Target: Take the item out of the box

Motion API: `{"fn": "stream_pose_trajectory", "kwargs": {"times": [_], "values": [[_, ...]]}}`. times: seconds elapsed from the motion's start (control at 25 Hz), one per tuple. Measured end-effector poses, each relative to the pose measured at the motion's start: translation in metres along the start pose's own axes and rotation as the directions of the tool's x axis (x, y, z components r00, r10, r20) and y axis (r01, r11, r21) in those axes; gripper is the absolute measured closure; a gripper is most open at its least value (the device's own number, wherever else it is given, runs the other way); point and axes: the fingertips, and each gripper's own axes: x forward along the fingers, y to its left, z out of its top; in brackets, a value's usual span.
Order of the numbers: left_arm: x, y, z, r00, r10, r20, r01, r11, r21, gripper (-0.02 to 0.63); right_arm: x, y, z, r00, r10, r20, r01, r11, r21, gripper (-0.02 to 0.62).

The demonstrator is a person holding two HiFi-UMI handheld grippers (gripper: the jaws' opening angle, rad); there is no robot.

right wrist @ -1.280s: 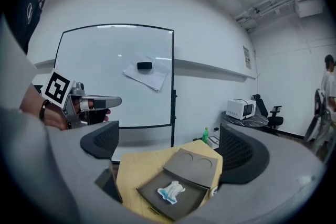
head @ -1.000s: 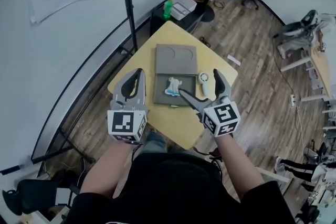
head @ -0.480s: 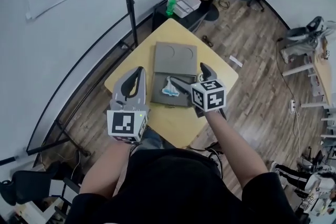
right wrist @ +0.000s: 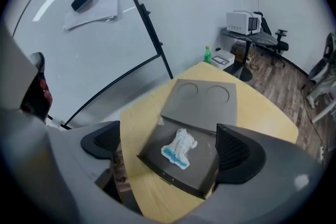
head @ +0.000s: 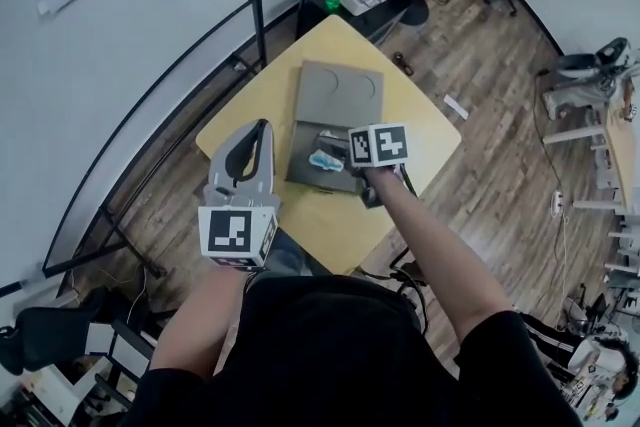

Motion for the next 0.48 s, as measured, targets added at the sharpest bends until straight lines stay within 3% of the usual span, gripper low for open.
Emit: {"fn": "stream_pose_trajectory", "kwargs": {"times": [0.48], "values": [[0.009,0.011,-0.026,0.998,0.016,-0.054,-0.017,1.000,-0.019,0.604,0.078,-0.025,-0.044,0.970,0.002,-0.244,0.047,0.980,0.195,0.037]]}}
